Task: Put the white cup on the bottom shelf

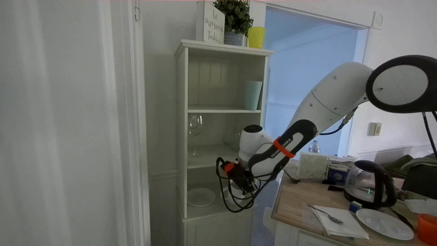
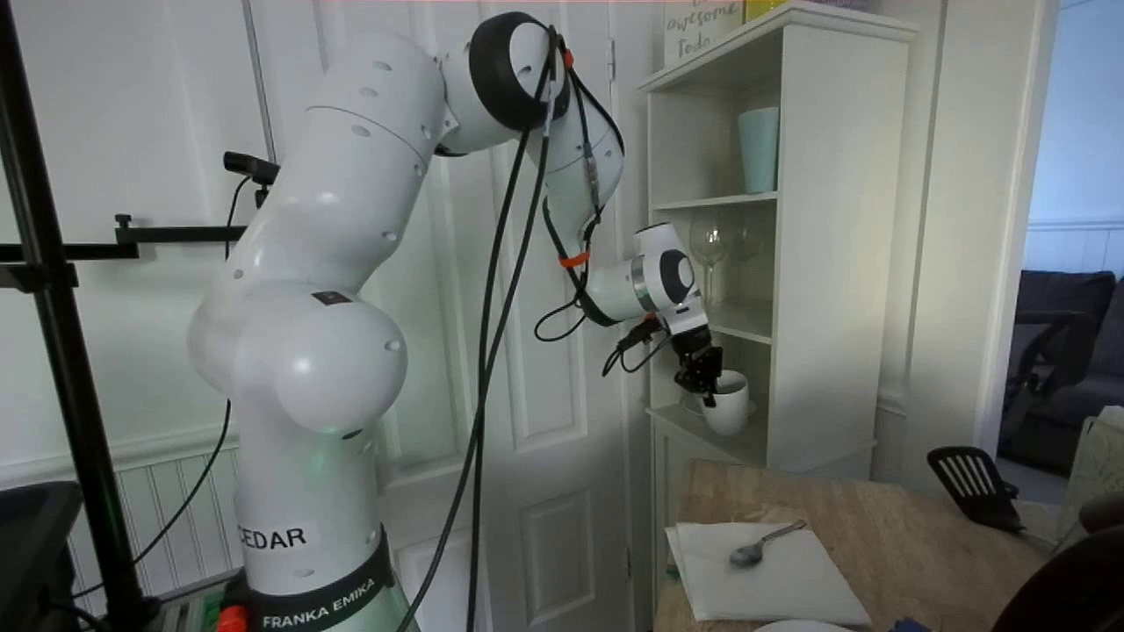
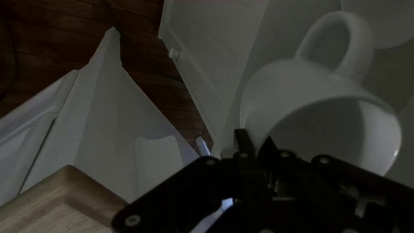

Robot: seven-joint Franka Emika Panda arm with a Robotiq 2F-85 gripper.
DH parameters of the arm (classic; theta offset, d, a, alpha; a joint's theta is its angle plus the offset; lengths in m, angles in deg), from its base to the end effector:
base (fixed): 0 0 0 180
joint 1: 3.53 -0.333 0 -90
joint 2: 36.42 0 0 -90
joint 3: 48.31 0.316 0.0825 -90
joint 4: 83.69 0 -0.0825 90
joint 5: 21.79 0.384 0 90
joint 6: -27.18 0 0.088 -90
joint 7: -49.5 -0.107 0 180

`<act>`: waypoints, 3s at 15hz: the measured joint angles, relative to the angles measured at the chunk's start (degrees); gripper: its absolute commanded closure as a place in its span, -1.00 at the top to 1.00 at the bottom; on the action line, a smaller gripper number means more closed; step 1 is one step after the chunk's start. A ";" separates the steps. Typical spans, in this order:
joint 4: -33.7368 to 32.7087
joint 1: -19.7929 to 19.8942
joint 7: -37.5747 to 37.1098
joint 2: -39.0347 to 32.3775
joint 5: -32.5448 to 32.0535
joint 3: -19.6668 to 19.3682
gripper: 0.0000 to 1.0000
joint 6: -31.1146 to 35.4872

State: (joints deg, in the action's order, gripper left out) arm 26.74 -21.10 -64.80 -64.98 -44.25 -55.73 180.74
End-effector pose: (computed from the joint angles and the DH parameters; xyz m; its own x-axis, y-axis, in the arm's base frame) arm 0.6350 0.1311 0.2542 0.0735 -0.9764 0.2033 -0.9449 -0.1333 -0.2988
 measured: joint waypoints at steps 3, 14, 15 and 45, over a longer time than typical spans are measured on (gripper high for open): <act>-2.23 -0.91 -0.01 -2.55 0.00 -1.38 -0.95 0.44; -7.96 -1.45 0.01 -8.75 0.08 -3.41 -0.95 2.34; -8.27 -1.54 0.01 -8.98 0.11 -3.60 -0.95 2.39; 2.04 -13.15 5.89 -3.24 -7.54 -17.03 1.00 12.72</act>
State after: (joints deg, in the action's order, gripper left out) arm 28.78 -34.25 -58.90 -68.22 -51.79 -72.77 193.45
